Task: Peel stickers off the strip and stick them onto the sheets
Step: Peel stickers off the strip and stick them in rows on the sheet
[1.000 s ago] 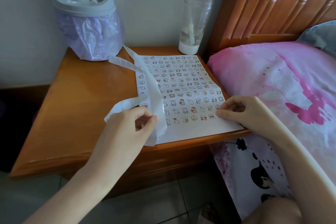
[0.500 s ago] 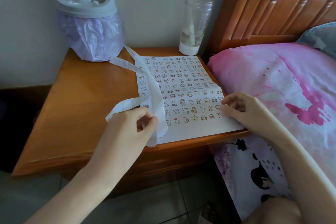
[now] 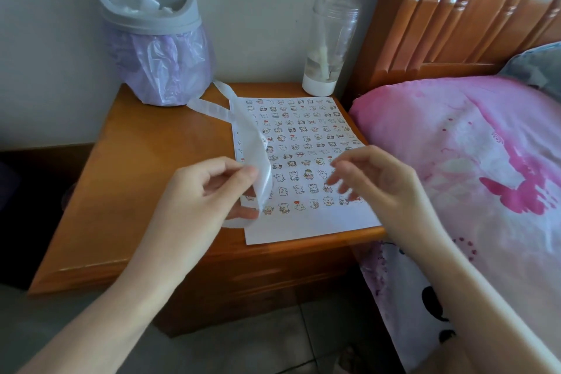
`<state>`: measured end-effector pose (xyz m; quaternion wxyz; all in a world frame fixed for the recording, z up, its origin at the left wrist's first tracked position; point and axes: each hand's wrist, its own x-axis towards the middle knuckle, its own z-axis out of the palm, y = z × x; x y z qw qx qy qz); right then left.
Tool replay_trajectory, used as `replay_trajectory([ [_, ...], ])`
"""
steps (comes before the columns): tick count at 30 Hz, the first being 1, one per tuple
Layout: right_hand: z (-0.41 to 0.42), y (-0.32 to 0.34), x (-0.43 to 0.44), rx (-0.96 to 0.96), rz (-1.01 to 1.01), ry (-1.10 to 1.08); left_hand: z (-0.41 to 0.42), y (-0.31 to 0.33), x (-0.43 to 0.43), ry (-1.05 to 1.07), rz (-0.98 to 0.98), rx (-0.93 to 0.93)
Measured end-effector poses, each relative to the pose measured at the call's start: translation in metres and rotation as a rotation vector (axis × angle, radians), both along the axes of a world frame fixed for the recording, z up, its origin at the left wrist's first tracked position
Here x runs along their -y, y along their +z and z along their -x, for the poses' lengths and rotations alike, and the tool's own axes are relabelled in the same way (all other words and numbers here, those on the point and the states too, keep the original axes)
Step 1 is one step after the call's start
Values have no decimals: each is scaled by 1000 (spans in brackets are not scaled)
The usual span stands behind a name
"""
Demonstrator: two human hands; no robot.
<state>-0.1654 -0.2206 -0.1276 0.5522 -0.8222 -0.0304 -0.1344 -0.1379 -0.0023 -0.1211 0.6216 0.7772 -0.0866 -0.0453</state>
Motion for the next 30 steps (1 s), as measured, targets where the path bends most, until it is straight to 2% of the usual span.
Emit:
replay_trajectory([
  [4,7,2,-38,-3,-99,171,1,2,3,35,127,-44],
  [9,3,-1,-47,17,-234,195,2,-1,5,46,148,-17],
  [14,3,-1,-46,-16,-285,202,3,-3,9,38,128,-4],
  [22,2,-5,-47,-56,-296,183,5,-4,10,38,107,-15],
  [25,1,-6,-45,-46,-273,158,5,-1,10,17,129,-59],
  [30,3,-6,-46,-1,-206,128,8,-1,11,-43,61,-18],
])
